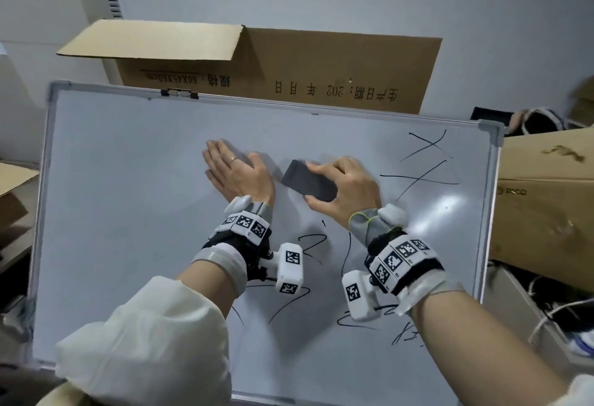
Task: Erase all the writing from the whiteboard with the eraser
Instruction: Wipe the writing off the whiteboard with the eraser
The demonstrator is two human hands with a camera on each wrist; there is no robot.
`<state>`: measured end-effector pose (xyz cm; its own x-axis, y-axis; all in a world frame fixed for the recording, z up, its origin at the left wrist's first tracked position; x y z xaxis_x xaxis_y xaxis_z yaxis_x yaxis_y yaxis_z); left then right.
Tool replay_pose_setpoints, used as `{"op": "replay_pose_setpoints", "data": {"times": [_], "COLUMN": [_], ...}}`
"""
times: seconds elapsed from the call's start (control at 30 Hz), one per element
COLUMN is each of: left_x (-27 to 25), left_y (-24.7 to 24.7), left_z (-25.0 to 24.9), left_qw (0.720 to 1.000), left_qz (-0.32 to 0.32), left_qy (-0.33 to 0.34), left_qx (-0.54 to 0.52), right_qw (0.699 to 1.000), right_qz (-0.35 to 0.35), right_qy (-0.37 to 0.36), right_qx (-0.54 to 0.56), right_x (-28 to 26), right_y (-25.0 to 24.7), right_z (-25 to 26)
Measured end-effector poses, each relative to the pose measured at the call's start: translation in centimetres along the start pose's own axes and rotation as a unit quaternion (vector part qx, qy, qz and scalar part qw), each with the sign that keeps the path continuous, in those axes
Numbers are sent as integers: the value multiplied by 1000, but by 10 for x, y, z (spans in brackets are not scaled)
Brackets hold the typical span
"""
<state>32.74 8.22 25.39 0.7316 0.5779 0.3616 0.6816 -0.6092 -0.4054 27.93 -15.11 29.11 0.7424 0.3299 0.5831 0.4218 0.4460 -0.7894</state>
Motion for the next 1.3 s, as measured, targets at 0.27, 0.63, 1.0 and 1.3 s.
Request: {"op": "replay_pose_setpoints", "data": {"times": [0.27, 0.63, 1.0, 1.3], "left_x": [-15, -64, -96, -107], "left_y": [0, 45, 74, 78], "left_z": [-14, -86, -95, -90], "left_qw": [999, 996, 998, 999], "left_qz": [17, 51, 43, 7], "left_qy": [31, 70, 28, 14], "left_qx": [-26, 6, 43, 31], "right_qw": [979, 965, 971, 942], "right_qz": [-110, -122, -79, -206], "right_qy": [162, 228, 221, 263], "right_qx": [-49, -51, 37, 31], "right_x": [-14, -42, -45, -76], "right_y": [-43, -98, -102, -152], "right_z": [-49, -120, -151, -210]}}
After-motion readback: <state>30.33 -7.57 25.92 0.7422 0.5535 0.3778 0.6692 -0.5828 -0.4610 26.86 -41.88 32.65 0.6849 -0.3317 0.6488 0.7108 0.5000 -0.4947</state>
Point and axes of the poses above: each hand's wrist, its own x-axis towards the middle knuckle, its own y-axis out of the palm, z = x × y, the point moved 10 cm from there along x, towards the middle knuckle, and after that the axes turned 15 degrees about z, right-handed, at the moved point
